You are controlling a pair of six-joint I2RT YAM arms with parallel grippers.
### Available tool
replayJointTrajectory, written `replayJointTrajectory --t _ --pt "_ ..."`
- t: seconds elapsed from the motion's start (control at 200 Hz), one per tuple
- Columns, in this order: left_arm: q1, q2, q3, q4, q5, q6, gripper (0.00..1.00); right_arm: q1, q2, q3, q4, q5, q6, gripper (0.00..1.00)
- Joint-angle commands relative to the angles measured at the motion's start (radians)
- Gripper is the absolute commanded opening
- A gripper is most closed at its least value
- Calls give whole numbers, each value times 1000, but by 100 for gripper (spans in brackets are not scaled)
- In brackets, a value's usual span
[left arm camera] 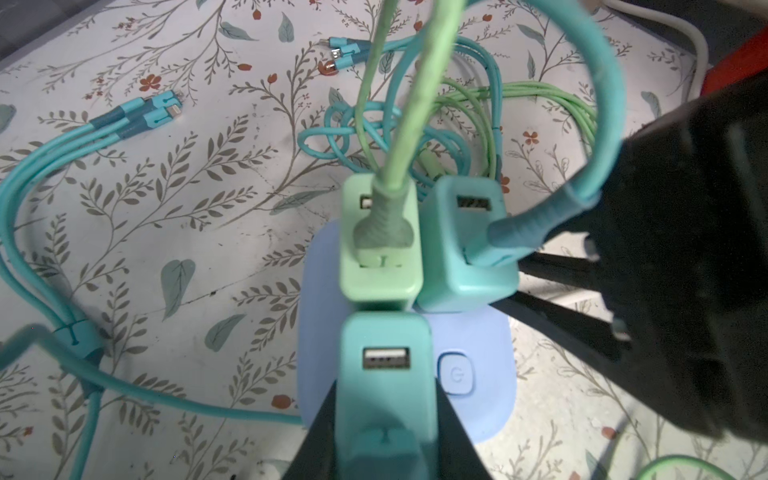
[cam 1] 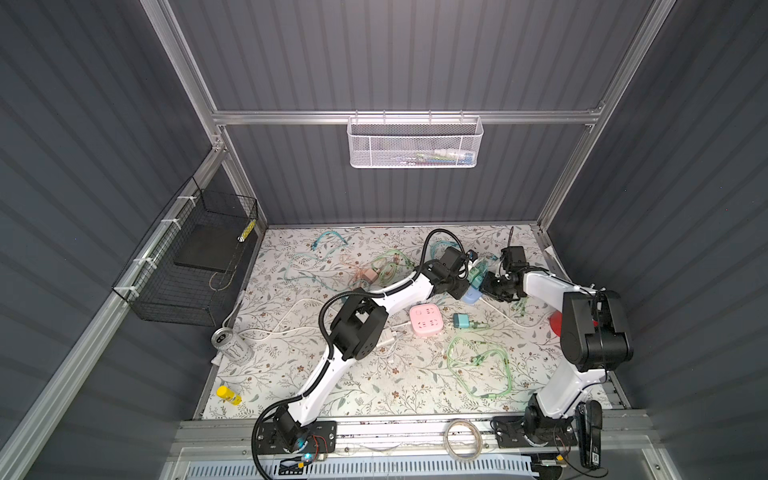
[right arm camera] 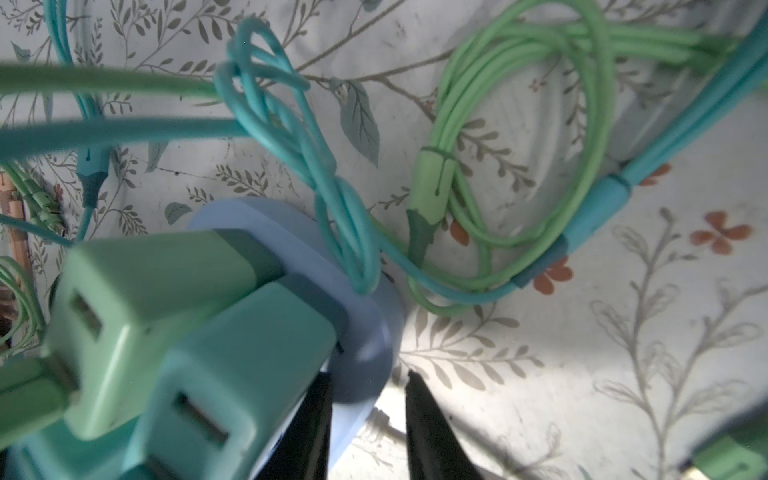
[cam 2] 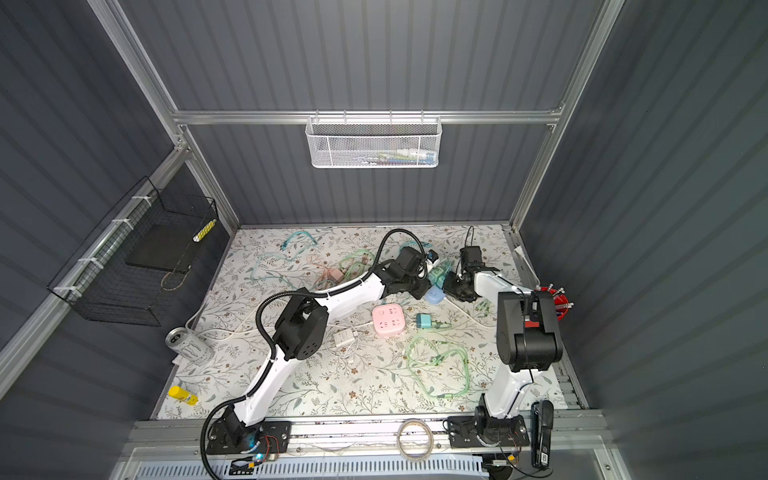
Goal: Pull the plug off the socket
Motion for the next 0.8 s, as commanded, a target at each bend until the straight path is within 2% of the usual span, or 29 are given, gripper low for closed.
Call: replayJointTrajectory --t 0.0,0.205,0.34,0.53,0.796 --pt "-14 -21 84 22 88 -10 20 2 21 -17 -59 46 -9 32" --pt "-38 22 124 -3 58 22 20 6 25 -9 -66 35 -19 31" --pt "-39 48 130 4 61 -5 20 10 18 -9 -62 21 -16 32" --pt "-39 77 148 -25 76 -25 20 10 -10 -7 -52 7 -20 39" --pt "-39 76 154 -30 52 -21 20 17 -9 0 -48 -22 -17 43"
